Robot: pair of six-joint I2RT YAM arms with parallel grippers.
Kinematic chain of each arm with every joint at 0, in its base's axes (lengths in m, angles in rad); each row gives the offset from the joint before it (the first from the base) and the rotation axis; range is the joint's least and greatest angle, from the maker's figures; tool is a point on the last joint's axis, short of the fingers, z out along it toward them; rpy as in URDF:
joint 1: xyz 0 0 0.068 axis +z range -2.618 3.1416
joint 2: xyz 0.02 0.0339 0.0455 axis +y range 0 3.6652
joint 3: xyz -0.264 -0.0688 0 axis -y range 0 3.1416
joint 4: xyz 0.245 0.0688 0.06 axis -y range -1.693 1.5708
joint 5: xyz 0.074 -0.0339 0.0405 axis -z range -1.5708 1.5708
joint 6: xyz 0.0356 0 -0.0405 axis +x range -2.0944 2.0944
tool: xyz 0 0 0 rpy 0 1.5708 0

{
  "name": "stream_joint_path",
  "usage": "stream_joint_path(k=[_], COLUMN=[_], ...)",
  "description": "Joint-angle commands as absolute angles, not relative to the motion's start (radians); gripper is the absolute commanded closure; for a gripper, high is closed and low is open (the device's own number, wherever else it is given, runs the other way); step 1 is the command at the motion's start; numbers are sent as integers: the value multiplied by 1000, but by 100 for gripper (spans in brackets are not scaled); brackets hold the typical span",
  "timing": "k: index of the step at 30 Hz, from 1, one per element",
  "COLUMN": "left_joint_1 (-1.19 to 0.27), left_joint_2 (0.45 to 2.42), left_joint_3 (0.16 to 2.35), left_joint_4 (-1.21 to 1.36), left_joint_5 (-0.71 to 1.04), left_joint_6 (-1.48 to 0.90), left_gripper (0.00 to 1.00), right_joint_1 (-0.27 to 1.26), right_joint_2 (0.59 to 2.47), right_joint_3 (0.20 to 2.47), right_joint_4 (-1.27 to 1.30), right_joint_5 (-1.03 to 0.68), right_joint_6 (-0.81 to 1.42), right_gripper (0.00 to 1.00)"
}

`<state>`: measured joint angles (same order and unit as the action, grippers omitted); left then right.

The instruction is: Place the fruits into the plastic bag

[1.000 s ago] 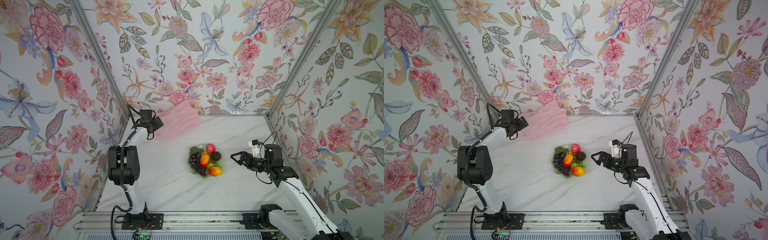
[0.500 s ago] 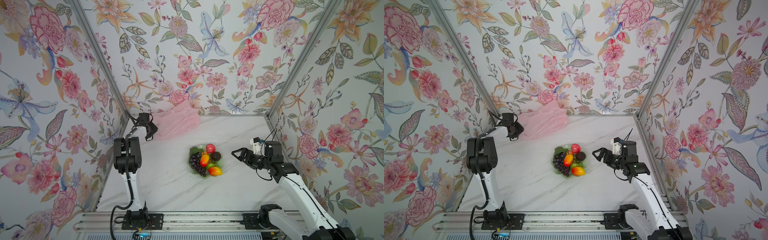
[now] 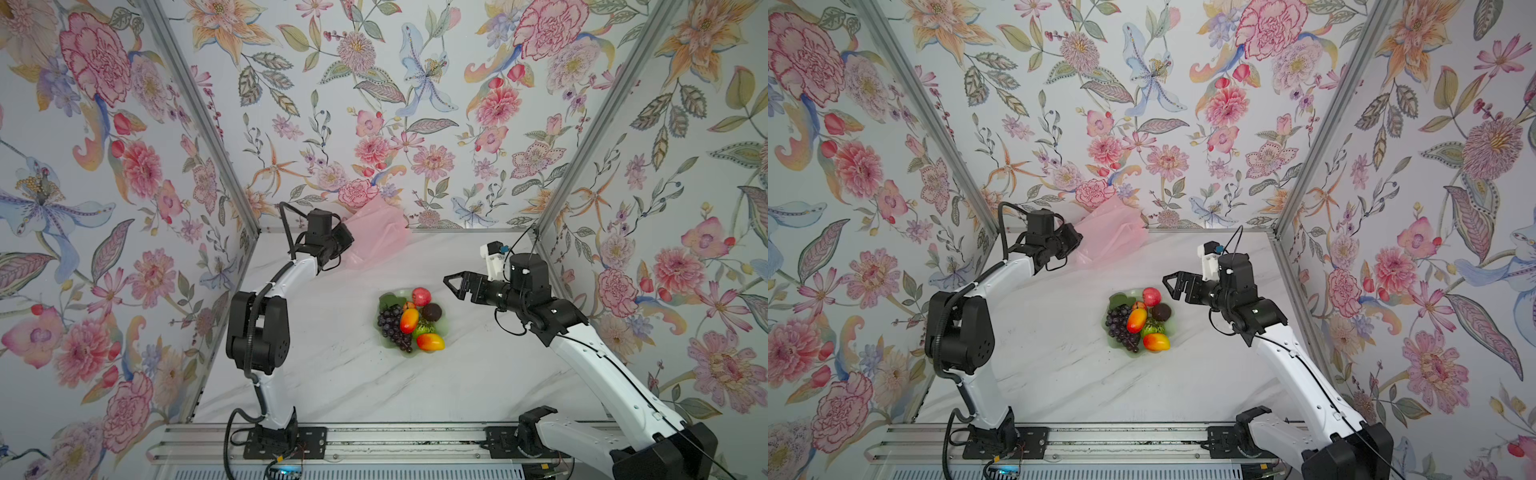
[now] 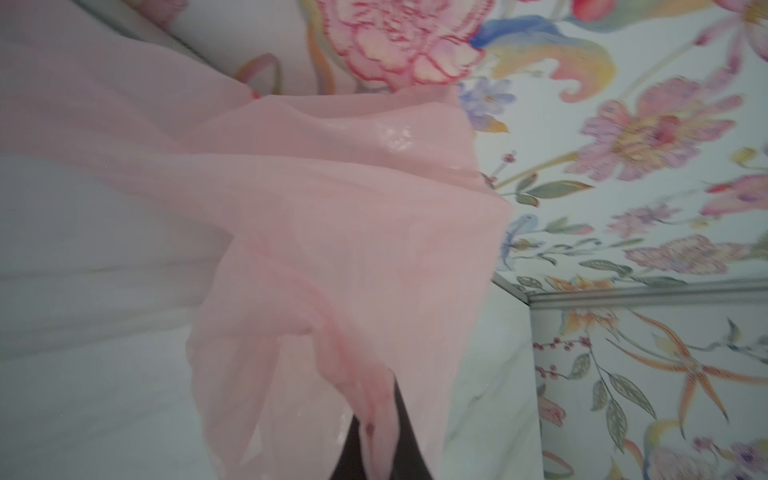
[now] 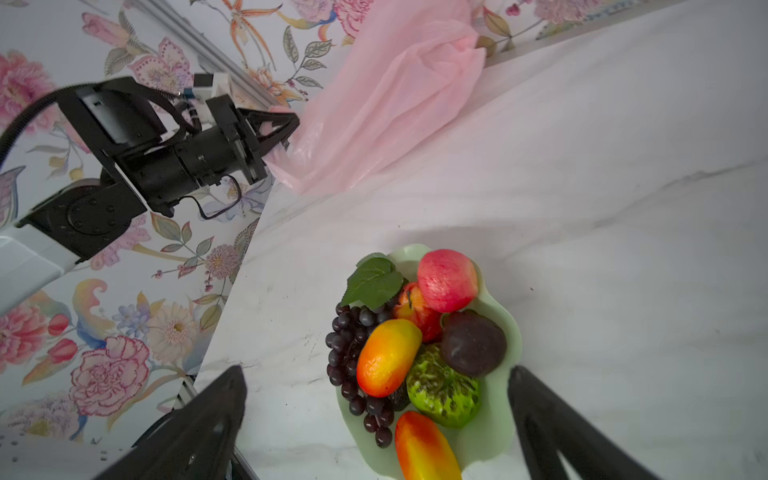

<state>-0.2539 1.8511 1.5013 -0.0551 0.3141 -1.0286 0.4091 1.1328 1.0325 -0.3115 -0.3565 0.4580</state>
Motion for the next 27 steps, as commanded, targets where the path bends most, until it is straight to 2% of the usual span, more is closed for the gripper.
stream_joint_path(k=[1,4,7,12,17,27], left_joint_1=[-332,-396,-446,-518,-559,-607], left_joint_2=[1801,1786,1778,1780,1777,1779], left_joint_3=[1508,1520,1547,1636,1652,1652], left_joint_4=[-3,7,-6,-82,-107,-105], left_joint_5=[328,312,300,275,260,255], left_joint_6=[-1102,-1127,-1132,-1097,-1094,-1101], left_gripper=[100,100,100,100,100,100], right_joint_1=[505,567,565,580,594,625], right_joint_2=[1167,1140,1141,1266,1338,1419], right_joint_3=[1065,928,816,933,1000,1079], right_joint_4=[-185,84,315,247,280,305], right_joint_5=[-244,-212,-177,-203,-178,-133], right_joint_6=[211,6,-62,-232,-234,-308], right_gripper=[1,1,3,9,17,20])
